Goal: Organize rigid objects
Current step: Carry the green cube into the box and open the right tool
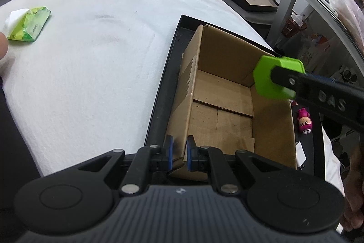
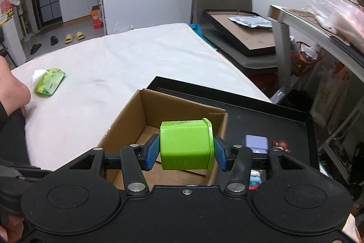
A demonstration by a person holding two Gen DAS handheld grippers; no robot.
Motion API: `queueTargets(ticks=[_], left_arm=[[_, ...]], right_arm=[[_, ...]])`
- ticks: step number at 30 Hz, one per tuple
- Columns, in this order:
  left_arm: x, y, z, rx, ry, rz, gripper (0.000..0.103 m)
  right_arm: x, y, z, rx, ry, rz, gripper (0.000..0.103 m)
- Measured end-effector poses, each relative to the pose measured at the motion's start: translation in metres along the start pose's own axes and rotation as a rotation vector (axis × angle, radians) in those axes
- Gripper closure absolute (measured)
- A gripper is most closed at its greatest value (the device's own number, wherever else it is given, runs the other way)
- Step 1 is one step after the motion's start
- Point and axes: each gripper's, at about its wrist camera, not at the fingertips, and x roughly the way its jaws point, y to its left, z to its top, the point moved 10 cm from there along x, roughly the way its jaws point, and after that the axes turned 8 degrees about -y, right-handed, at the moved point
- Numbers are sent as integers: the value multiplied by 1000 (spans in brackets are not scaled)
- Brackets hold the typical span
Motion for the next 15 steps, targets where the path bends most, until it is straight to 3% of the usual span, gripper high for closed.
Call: queueTargets(ticks=[13,15], left_arm=[[1,-2,0,2,0,29,93],[1,-3,0,3,3,30,92]], right_arm=[[23,15,24,-36,-26,49,53],[23,15,30,-45,-36,32,43]])
